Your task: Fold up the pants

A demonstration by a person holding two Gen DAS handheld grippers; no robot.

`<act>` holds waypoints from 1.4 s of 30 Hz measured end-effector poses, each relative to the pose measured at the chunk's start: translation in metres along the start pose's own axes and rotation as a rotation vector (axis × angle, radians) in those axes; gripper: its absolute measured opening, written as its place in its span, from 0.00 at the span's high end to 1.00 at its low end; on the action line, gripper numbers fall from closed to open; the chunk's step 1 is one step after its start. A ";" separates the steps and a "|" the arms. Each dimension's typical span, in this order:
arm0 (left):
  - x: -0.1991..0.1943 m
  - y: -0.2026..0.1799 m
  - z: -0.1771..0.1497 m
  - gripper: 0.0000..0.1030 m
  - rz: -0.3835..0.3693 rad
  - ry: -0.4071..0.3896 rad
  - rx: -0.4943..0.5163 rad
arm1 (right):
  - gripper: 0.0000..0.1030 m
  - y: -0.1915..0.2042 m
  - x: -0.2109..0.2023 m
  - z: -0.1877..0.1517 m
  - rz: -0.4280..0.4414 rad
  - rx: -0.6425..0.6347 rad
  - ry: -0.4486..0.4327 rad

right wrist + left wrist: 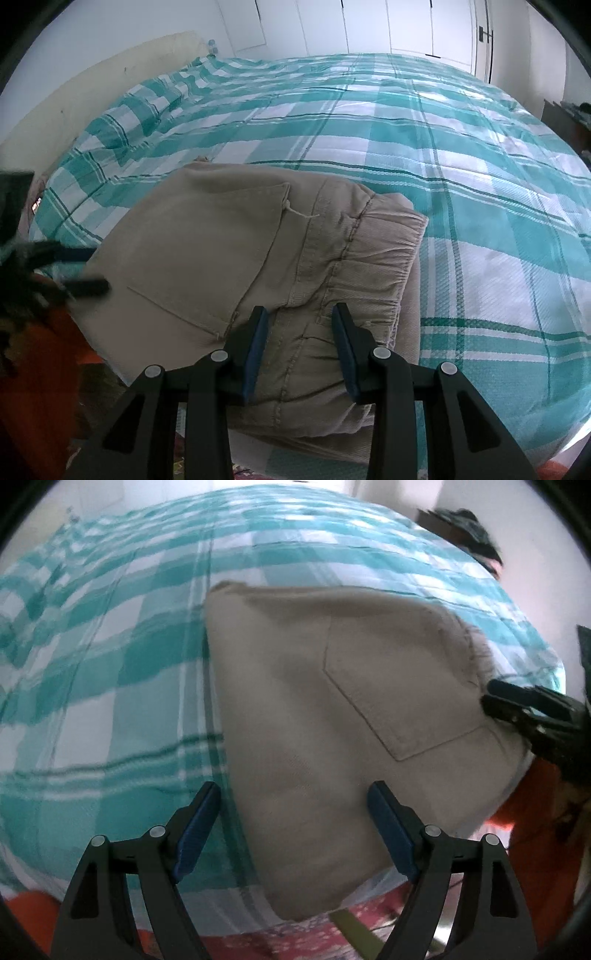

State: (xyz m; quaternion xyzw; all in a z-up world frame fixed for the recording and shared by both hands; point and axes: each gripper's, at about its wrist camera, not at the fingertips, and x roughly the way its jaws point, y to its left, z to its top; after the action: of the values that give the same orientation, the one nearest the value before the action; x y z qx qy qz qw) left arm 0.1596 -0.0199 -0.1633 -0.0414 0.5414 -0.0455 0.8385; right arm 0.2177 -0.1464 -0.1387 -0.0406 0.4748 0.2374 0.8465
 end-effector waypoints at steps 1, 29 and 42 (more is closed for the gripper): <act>-0.001 0.004 -0.003 0.17 -0.012 -0.001 -0.024 | 0.64 0.001 0.000 0.000 -0.006 -0.009 0.002; 0.006 0.006 -0.013 0.11 -0.004 -0.018 -0.017 | 0.63 0.017 0.003 -0.004 -0.094 -0.105 -0.002; 0.007 0.006 -0.014 0.11 -0.006 -0.020 -0.016 | 0.63 0.020 0.004 -0.005 -0.110 -0.119 -0.003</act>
State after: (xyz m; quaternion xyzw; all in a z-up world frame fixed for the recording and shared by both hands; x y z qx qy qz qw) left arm 0.1499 -0.0149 -0.1760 -0.0502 0.5333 -0.0430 0.8433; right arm 0.2073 -0.1289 -0.1419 -0.1168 0.4557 0.2184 0.8550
